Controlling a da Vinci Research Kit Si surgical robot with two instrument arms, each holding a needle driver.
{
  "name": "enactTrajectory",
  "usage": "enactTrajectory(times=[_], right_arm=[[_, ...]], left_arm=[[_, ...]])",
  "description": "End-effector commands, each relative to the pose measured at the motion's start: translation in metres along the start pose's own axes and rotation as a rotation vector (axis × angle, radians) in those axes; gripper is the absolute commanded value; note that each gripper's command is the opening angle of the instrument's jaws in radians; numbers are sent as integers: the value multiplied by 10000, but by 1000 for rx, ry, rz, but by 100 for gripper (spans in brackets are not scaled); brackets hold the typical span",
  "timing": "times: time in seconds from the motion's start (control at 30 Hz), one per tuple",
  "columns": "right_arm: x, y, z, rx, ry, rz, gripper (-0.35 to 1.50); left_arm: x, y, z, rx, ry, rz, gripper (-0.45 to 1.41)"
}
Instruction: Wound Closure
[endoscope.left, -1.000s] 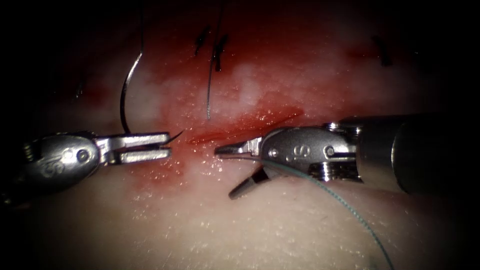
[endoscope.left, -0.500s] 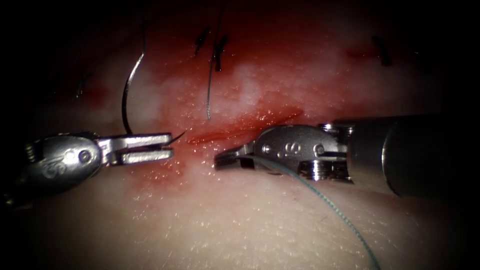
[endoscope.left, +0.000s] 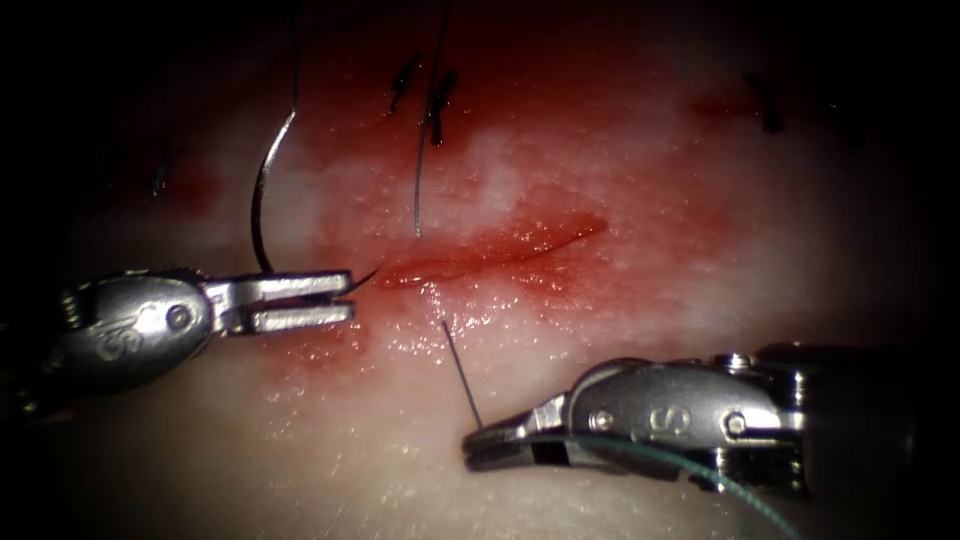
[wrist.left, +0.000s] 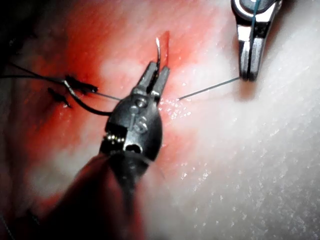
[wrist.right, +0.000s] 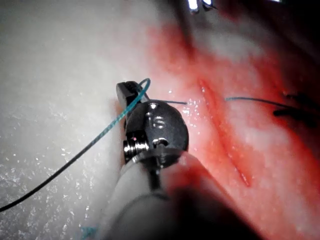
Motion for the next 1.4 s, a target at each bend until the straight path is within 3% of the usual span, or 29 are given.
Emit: enactTrajectory(times=[0.03, 0.37, 0.47, 0.6, 0.63, 0.67, 0.7, 0.83, 0.97, 1.13, 1.33, 1.4], right_arm=[[4, -13, 7, 25, 1, -5, -35], [20, -98, 7, 231, 8, -59, -35], [27, -95, 9, 237, 29, -69, -35], [34, -66, 2, 151, 48, -54, 54], [34, -50, -4, 104, 57, -37, 98], [32, -29, -12, 57, 60, -19, 128], [27, -9, -22, 15, 67, -2, 135], [16, 37, -35, -63, 70, -11, 142], [-7, 71, -22, -112, 50, -30, 145], [-36, 87, 7, -139, 31, -59, 145], [-48, 97, 41, -141, 16, -25, 137], [-45, 101, 49, -137, 14, 15, 116]], left_arm=[[-4, -1, 8, 0, 1, 1, -45], [-6, 0, 10, 3, 0, 3, -45], [-6, 0, 10, 3, 0, 2, -45], [-5, 0, 10, 3, 0, 2, -45], [-5, 0, 10, 3, 0, 2, -45], [-5, 0, 10, 3, 0, 2, -45], [-5, 0, 10, 3, 0, 2, -45], [-5, 0, 10, 3, 0, 2, -45], [-5, 1, 10, 3, 0, 2, -45], [-5, 1, 10, 3, 0, 2, -45], [-5, 1, 10, 3, 0, 2, -45], [-5, 1, 9, 3, 0, 2, -45]])
